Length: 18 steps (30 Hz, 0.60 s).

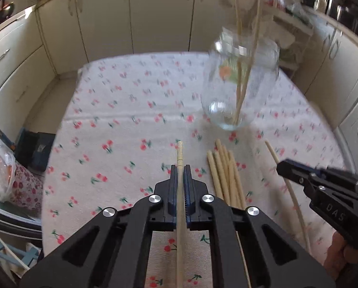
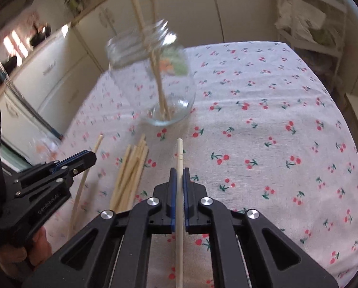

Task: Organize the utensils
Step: 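Lift a stick with the right tool into the jar while the left tool inserts its stick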

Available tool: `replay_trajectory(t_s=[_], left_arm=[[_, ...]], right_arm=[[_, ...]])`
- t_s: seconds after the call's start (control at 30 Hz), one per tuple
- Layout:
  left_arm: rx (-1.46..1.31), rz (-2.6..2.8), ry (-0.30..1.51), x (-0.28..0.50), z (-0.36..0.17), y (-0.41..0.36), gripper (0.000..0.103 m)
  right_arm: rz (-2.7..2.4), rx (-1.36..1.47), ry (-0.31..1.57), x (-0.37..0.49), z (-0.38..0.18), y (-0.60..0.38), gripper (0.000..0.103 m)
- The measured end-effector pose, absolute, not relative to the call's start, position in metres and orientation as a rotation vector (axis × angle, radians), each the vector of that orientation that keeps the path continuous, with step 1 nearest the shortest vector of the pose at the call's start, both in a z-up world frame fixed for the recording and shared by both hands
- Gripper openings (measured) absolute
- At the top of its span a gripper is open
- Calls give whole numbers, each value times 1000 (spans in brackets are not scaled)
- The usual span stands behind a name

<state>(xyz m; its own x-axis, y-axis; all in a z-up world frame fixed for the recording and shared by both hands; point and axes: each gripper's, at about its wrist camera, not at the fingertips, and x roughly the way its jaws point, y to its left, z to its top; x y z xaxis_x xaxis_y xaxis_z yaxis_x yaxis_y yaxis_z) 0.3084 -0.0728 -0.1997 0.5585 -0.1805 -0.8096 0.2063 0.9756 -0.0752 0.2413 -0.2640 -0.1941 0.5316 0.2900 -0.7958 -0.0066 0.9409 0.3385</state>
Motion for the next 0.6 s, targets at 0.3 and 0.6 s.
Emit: replay_trajectory(t_s=[0.3, 0.6], left_arm=[[-122, -277, 713, 308, -125, -57, 5], [-244, -307, 442, 329, -51, -57, 5]], right_arm=[[192, 482, 800, 225, -152, -291, 6], [148, 480, 512, 218, -87, -301, 6]])
